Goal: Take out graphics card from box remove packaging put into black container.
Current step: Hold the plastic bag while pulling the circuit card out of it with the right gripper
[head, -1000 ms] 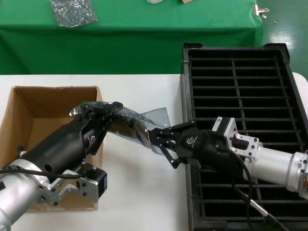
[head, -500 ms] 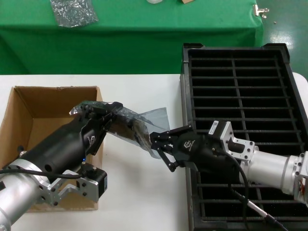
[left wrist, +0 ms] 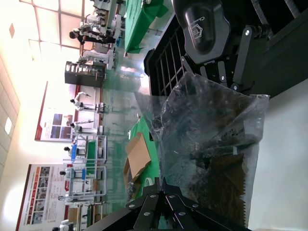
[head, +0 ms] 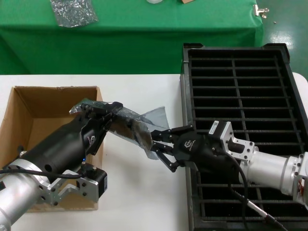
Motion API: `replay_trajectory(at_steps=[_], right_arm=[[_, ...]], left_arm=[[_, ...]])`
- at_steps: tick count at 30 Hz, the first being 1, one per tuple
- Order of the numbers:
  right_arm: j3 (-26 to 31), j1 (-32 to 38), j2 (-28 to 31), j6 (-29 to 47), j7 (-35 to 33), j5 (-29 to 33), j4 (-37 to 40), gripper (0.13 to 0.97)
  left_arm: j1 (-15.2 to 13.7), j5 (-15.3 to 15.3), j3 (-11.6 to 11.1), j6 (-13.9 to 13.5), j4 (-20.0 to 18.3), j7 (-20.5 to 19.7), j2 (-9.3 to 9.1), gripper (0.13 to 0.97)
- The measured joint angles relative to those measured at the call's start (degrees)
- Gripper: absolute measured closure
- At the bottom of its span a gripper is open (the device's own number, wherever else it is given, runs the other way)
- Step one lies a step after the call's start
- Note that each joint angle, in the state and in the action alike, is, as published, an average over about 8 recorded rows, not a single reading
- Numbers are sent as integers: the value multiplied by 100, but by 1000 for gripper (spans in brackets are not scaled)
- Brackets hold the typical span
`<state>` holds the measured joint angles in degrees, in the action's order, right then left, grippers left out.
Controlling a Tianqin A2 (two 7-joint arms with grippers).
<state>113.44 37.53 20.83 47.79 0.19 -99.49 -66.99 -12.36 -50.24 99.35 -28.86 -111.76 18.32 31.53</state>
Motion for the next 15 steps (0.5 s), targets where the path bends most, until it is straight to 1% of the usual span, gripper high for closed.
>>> replay_trajectory(at_steps=[6,14,15], right_arm=[[-16,-11,-32,-10,-31,-17,12,906],[-38,44,-114,-31,-80,-38,133,831],[-43,55,-127,-35,-87,-42,156,831]], left_arm=[[0,0,0,0,0,0,0,958],[0,0,0,0,0,0,0,958],[0,0,0,0,0,0,0,958]])
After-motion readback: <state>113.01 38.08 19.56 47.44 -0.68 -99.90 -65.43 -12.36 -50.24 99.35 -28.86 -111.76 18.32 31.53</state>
